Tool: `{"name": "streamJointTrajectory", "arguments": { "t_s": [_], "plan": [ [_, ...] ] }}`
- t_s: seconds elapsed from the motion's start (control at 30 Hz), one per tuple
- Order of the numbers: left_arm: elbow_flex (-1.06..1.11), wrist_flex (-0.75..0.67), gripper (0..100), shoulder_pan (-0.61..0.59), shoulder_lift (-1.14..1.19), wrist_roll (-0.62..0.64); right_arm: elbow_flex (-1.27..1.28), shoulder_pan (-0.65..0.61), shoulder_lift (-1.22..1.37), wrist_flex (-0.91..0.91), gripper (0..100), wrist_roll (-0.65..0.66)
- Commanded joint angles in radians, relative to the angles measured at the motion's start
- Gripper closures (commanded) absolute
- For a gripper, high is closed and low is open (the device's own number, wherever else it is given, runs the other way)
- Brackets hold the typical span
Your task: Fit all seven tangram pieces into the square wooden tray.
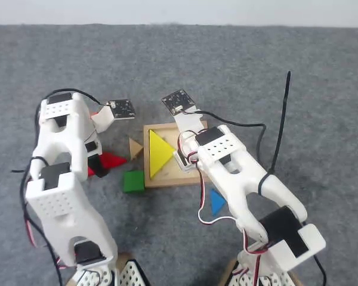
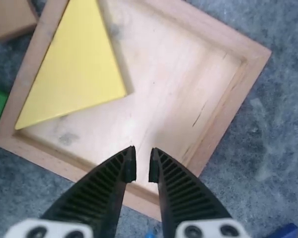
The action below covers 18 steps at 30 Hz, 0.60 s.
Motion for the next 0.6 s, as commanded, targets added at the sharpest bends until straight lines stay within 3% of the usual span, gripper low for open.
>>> {"name": "streamJointTrajectory", "arguments": {
  "t_s": [0.0, 0.57],
  "plan": [
    [-0.002, 0.068, 80, -0.012, -0.080, -0.005, -0.009, 0.013, -0.051, -0.012, 94.1, 0.011],
    [-0.008, 0.091, 85, -0.012, -0.129, 0.618, -0.011, 0.015, -0.059, -0.008, 94.1, 0.011]
  ]
}}
